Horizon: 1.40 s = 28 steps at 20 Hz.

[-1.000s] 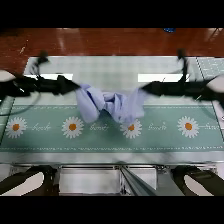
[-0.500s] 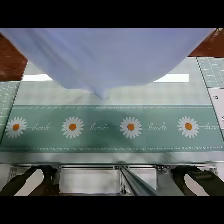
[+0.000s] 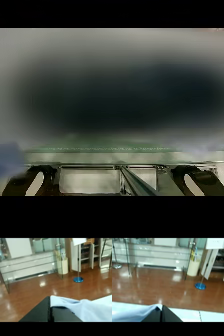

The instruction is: Fold the shirts.

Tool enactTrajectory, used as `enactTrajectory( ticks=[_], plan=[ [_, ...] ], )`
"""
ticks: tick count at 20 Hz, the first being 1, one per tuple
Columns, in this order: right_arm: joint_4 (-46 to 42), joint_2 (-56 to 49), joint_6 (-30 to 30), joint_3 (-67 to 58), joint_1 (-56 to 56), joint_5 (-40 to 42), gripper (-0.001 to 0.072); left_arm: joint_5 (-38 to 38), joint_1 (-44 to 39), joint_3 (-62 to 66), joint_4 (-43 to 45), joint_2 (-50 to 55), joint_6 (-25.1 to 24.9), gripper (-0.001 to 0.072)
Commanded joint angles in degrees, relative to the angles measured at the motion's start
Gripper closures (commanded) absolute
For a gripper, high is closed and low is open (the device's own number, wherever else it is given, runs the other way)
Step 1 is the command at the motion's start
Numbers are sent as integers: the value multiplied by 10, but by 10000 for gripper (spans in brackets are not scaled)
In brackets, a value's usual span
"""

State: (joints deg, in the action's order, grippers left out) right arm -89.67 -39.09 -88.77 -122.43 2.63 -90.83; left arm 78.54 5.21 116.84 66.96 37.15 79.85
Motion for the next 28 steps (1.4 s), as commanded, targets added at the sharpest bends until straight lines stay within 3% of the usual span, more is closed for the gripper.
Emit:
enactTrajectory(
  ticks=[1, 3, 8, 11, 15, 19, 22, 23, 24, 25, 28],
  plan=[
    [-13, 7, -9, 55, 0, -45, 692, 32, -42, -25, 127, -17, 42, 692],
    [4, 7, -12, 127, 0, -37, 692, 32, -42, -70, 145, -8, 45, 692],
    [92, -37, -1, 340, 0, 84, 692, 19, -42, -255, 134, 79, 44, 692],
    [130, -144, 30, 404, 0, 160, 692, -86, -42, -353, 110, 182, 42, 692],
    [128, -362, 43, 357, 0, 277, 692, -188, -42, -315, 61, 382, 42, 692],
    [135, -545, 7, 248, -3, 273, 692, -154, -42, -204, 30, 551, 51, 691],
    [169, -604, -26, 202, -24, 275, 664, -127, -42, -147, 31, 608, 69, 692],
    [188, -609, -25, 200, -34, 274, 435, -127, -42, -140, 31, 614, 70, 671],
    [214, -610, -4, 200, -45, 264, 301, -126, -42, -135, 32, 615, 68, 434],
    [236, -608, 22, 200, -59, 242, 300, -115, -41, -133, 45, 614, 67, 207],
    [182, -586, 16, 200, -116, 120, 303, 5, -22, -128, 122, 612, 63, 201]
  ],
)
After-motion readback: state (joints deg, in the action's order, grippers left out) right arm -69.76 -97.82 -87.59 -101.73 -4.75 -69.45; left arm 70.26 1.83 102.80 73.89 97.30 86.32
